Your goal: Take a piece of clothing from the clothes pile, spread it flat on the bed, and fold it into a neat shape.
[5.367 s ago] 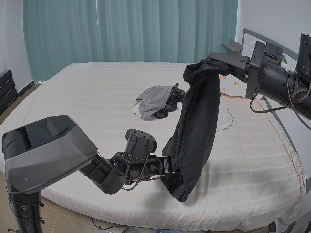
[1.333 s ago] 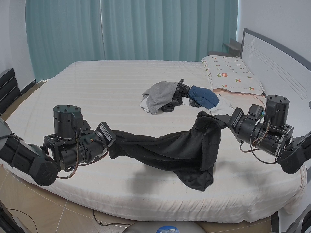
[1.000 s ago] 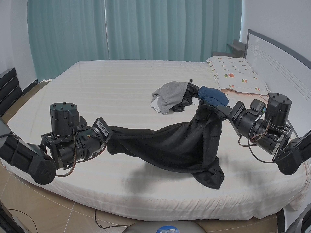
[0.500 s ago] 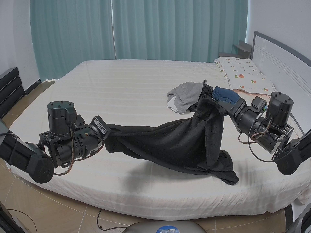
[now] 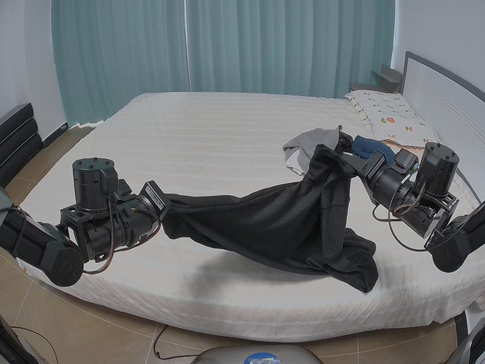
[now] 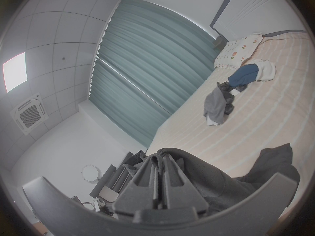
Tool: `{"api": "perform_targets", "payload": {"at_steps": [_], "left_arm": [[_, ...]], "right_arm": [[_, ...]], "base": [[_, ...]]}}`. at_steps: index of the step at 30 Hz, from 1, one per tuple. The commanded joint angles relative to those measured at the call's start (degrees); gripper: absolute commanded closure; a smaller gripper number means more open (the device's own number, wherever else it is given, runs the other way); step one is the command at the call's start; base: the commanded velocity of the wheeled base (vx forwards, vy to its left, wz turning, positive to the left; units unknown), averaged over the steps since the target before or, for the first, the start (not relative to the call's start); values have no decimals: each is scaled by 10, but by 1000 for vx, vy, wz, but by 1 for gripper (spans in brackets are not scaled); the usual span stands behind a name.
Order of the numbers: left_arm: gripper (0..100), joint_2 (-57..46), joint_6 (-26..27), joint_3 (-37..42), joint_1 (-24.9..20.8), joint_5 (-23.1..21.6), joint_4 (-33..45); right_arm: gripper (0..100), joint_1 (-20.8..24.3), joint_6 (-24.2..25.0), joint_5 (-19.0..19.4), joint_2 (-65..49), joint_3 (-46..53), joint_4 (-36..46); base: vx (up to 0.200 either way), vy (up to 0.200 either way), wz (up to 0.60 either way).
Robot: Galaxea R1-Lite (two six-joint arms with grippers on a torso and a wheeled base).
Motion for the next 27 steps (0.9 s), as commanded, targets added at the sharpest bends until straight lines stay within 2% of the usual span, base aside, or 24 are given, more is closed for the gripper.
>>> {"api": "perform_targets", "payload": {"at_steps": [1,27], "left_arm": [[100,-2,0,0,0,-1,0],[100,-1,0,0,4,-2,0]], "right_arm": [[100,0,3,2,1,1,-1],[100,3,12,0,1,4,-5]], "base": [[0,200,0],[0,200,0]]}}
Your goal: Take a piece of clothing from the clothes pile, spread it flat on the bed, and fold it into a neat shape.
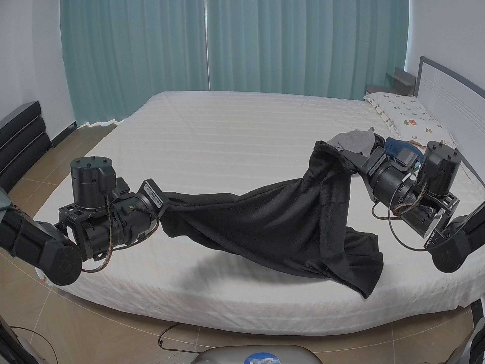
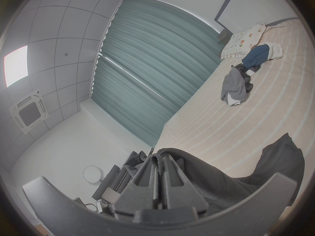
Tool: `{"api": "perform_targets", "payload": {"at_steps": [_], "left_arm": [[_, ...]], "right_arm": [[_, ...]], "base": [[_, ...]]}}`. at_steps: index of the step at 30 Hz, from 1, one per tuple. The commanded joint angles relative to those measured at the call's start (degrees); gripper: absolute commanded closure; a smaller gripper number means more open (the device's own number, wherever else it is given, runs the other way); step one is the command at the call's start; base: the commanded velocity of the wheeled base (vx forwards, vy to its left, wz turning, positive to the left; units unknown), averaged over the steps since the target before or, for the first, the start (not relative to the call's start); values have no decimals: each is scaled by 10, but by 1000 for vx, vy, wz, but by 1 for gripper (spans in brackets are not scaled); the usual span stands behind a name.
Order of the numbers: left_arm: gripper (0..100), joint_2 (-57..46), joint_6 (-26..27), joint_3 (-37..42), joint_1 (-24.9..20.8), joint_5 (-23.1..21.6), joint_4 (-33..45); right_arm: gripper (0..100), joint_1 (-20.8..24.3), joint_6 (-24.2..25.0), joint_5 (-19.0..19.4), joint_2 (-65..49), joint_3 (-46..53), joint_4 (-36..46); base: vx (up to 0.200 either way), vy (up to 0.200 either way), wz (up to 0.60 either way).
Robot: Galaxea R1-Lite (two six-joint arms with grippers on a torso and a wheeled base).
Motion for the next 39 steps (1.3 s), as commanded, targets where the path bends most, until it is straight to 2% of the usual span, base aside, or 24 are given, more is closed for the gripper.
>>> {"api": "perform_targets", "payload": {"at_steps": [1,5,14,23,29,33,39], "left_arm": [[100,0,0,3,0,1,0],[100,-5,2,8,0,7,2],[100,-29,4,26,-1,8,6],[100,-37,3,55,-24,8,7],[100,-42,4,83,-52,9,5],[100,-84,8,85,-60,16,10],[100,-168,38,77,-64,17,81]], "right_arm": [[100,1,-1,1,0,5,0],[100,3,-2,1,-3,4,1],[100,-1,-4,-2,-12,36,1],[100,-1,-11,-4,-79,121,5],[100,12,-11,-7,-99,171,0],[100,13,-16,-25,-162,175,12],[100,20,-68,-51,-267,176,51]], "base": [[0,200,0],[0,200,0],[0,0,0],[0,0,0],[-200,0,0],[-200,0,0],[-167,0,0]]}}
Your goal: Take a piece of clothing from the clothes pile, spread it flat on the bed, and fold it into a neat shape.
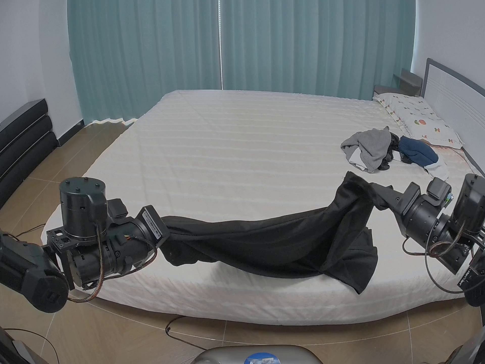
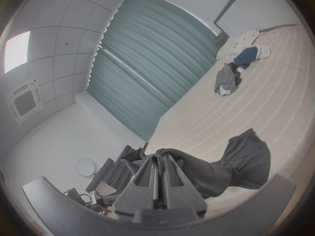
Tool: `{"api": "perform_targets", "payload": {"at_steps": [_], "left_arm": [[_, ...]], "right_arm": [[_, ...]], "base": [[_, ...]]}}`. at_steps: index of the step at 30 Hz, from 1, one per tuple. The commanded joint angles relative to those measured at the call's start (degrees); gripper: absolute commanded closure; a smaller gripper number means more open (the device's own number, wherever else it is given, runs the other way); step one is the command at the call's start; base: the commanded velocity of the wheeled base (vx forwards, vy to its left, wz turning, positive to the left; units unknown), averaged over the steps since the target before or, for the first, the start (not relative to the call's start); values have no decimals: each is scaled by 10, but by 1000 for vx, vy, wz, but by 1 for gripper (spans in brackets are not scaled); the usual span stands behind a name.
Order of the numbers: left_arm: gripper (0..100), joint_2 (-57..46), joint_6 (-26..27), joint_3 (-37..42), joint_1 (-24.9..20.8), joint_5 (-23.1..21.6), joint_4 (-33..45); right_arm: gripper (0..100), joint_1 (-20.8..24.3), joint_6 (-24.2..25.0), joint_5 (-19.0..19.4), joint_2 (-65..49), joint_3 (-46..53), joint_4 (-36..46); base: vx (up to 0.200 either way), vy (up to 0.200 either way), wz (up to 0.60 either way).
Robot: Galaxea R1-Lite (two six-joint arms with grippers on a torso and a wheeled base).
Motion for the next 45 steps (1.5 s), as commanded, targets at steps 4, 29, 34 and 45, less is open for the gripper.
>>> {"api": "perform_targets", "payload": {"at_steps": [4,29,34,45], "left_arm": [[100,-145,17,-38,-10,3,86],[100,124,4,-416,71,4,241],[100,168,4,-440,71,4,237],[100,263,4,-519,72,5,239]], "right_arm": [[100,-7,-37,-19,-172,-49,80],[100,-76,-68,-19,92,-557,286],[100,-76,-77,-19,143,-573,283],[100,-77,-80,-21,264,-577,202]], "base": [[0,0,0],[48,0,0],[200,0,0],[200,0,0]]}}
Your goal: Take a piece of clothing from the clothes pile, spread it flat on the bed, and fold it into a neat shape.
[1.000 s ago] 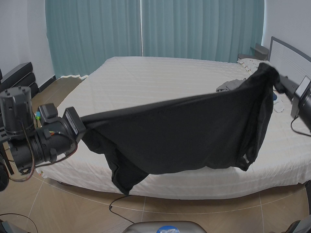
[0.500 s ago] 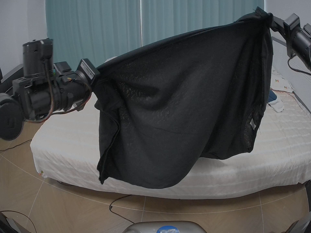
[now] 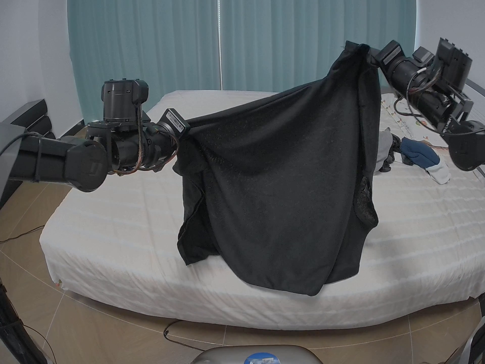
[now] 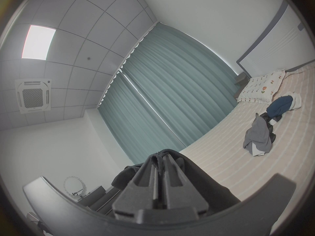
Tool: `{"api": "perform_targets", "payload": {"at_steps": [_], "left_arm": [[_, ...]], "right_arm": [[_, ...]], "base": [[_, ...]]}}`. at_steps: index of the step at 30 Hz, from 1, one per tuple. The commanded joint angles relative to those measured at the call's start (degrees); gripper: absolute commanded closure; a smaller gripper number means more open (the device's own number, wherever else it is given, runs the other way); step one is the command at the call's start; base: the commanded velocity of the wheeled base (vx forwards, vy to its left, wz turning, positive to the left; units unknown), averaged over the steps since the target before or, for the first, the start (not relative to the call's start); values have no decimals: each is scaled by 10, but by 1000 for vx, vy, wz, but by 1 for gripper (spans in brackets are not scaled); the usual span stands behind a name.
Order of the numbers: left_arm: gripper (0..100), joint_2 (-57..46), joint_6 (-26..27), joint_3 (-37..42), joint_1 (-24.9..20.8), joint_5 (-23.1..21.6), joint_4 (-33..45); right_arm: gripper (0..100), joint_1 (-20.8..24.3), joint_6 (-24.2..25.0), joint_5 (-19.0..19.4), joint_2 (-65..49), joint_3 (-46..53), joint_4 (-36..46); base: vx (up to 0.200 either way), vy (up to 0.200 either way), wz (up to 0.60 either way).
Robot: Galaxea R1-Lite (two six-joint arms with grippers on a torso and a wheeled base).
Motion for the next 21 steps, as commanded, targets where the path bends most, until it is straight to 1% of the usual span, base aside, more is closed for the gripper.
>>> {"api": "perform_targets", "payload": {"at_steps": [1,7,8,15,21], "left_arm": [[100,65,1,-24,0,0,0],[100,118,3,-33,2,0,-9],[100,136,3,-43,3,2,-9],[100,183,3,-57,4,7,-10],[100,231,2,-95,10,7,-8]], "right_arm": [[100,0,0,-1,78,0,-15],[100,-4,4,-2,123,7,-16],[100,-5,8,-8,141,7,-16],[100,-20,13,-34,212,6,-28],[100,-33,15,-34,257,-2,-31]], "base": [[200,0,0],[200,0,0],[200,0,0],[0,0,0],[0,0,0]]}}
